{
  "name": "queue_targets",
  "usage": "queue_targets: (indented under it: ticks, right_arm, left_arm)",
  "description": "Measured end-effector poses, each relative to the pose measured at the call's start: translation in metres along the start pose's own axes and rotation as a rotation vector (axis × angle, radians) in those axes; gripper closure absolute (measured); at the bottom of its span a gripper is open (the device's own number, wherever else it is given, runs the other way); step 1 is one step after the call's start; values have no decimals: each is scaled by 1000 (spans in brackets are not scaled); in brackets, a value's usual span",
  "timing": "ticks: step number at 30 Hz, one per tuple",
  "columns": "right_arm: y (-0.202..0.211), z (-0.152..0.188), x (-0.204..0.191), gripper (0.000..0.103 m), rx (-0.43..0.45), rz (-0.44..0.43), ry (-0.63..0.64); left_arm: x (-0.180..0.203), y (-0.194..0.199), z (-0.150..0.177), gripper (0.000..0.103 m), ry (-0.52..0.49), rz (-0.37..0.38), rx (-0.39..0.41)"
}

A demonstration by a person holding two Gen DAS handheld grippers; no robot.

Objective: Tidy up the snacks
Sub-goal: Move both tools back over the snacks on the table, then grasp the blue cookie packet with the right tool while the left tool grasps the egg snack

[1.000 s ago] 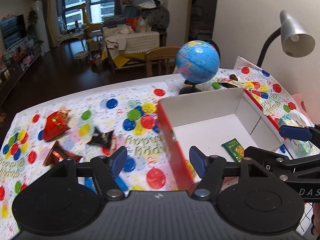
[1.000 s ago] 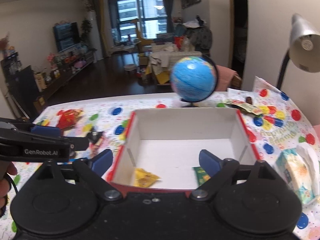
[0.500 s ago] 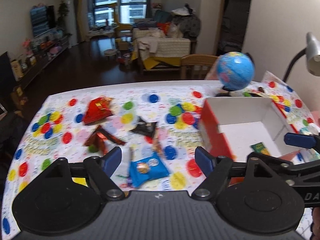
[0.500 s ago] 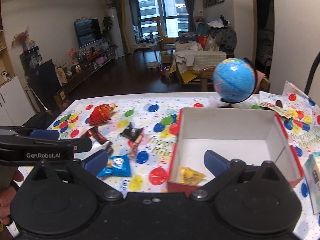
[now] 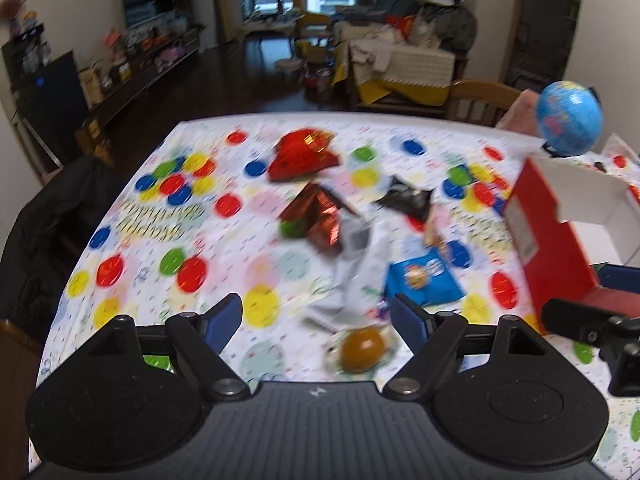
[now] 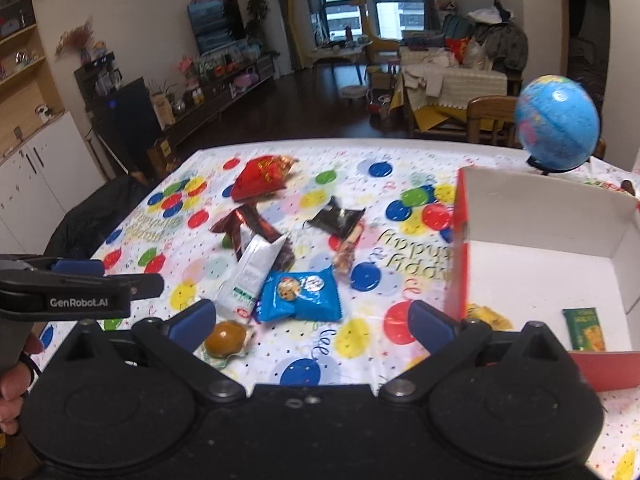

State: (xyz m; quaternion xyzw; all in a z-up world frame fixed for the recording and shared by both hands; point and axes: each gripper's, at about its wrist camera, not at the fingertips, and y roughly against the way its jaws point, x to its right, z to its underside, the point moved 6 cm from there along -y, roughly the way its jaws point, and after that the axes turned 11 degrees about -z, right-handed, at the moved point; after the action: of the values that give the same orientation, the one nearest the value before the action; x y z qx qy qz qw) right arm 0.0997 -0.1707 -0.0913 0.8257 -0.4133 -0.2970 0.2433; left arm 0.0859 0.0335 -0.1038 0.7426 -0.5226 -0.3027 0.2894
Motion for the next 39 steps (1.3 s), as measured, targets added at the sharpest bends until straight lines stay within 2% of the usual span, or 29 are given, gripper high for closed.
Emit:
queue_targets:
  ticks: [7,14,21,26,31,35,37,39]
  right_arm:
    - [-32,0,0,2,-60,9,16]
    - [-67,-6,0,2,-126,-28,74]
    - [-109,-11,9,3,-197,-23,118]
    - [-138,-9,14,5,-241,-24,133]
    - [-162,-1,16,8,-299,-33,119]
    - [-172,3,16,10,-314,-25,120]
    - [-176,5,15,17,-323,-28,119]
    - [-178,5,15,17,-323,-22,122]
  left_arm:
    - [-12,-27,13,22,14,0,-66]
    - [13,-46,27,22,-54,87,-92]
    - [30,-73,36,23,-72,131,-160]
    - [44,-82,38,23,-101,157,-162]
    - [53,-93,38,39,-119,163,-182]
    - [57,-97,38,43,-125,177,-180]
    - [58,-99,38,46,-125,179,-182]
    - [57,-102,38,50,-121,177,-187]
